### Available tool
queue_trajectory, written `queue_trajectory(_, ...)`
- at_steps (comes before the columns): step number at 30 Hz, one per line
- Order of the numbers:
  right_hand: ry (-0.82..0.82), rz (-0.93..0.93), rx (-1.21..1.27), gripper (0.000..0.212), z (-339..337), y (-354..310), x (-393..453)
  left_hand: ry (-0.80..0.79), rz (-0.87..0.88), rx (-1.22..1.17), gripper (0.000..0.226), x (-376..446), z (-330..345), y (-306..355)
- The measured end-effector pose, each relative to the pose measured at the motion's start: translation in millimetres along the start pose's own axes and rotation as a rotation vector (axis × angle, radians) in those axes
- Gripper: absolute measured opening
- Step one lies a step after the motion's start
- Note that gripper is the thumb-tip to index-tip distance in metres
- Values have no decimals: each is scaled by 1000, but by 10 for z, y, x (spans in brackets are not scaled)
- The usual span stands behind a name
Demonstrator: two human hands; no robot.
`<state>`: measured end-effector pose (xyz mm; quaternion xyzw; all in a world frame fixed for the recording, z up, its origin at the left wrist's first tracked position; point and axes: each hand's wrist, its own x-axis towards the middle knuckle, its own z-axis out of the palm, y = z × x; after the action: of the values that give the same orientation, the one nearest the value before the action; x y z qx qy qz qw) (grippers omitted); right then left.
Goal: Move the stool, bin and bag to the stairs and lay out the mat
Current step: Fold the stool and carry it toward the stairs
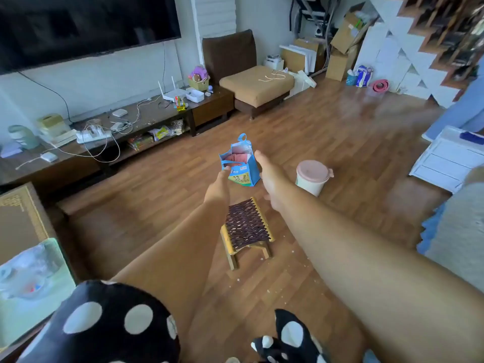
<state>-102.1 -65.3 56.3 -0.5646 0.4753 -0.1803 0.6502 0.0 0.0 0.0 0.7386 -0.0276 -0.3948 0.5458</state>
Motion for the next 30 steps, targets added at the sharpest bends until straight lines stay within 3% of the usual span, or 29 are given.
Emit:
queue_trajectory(3,32,23,4,32,147,10,204,8,-8,-4,65,224,-104,24)
queue_trajectory(9,68,143,-23,65,378,145,663,-2,-35,30,55,611,-250,32)
queue_trajectory(14,47,177,-42,64,441,154,985,18,-80,31,69,992,-223,9)
queue_trajectory(19,19,187,-55,58,429,150,1504,32,-133,2,67,1327,-71,77)
queue_trajectory(30,-102,333,-123,73,347,46,2789,131,-263,-12,77,2098,161,318)
